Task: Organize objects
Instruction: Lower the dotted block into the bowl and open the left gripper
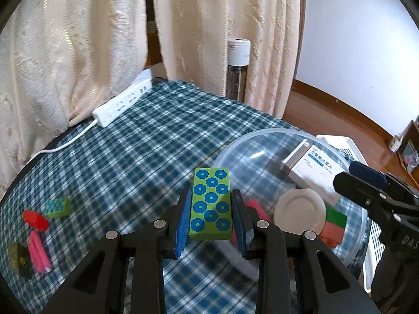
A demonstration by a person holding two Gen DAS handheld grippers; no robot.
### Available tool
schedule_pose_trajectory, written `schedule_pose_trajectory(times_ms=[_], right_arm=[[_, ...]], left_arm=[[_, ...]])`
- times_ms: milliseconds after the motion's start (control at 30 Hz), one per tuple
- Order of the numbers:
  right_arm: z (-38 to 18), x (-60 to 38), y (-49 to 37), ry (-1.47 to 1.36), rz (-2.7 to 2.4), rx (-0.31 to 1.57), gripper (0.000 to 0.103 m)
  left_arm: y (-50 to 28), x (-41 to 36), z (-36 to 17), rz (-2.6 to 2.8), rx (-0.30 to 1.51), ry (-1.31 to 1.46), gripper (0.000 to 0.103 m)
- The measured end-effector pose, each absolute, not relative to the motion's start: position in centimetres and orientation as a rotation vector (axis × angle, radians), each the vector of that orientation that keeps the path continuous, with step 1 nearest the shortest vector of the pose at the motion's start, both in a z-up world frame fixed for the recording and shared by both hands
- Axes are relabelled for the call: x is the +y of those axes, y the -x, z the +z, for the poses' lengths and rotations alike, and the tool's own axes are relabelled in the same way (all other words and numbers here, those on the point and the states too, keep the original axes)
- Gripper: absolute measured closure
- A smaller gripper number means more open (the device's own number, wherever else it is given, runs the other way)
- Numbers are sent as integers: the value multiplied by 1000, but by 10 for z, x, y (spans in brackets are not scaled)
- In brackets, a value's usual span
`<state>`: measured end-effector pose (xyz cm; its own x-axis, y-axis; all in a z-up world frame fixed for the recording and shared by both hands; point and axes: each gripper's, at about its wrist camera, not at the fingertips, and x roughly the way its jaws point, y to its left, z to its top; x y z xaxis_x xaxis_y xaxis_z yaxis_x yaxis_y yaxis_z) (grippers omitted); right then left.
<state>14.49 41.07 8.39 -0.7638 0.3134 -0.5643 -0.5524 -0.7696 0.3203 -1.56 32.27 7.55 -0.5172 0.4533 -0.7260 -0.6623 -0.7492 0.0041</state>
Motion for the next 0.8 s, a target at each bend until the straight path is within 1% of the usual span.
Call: schedule_pose_trajectory(times_ms=[300, 467, 533, 600, 800], right_arm=[[78, 422, -151, 675, 2490, 686, 32], [75, 425, -149, 680, 2489, 695, 32], [74, 426, -149, 683, 2487, 704, 32], [74, 426, -148, 684, 2487, 706, 32], [76, 423, -146, 687, 2497, 701, 32]], left_arm=[[22, 356, 68, 2201, 387, 980, 72], [31, 365, 61, 2173, 359, 1030, 69], [34, 364, 59, 2168, 347, 1047, 65], [35, 361, 59, 2178, 344, 1049, 63], [33, 352, 63, 2192, 334, 1037, 62]])
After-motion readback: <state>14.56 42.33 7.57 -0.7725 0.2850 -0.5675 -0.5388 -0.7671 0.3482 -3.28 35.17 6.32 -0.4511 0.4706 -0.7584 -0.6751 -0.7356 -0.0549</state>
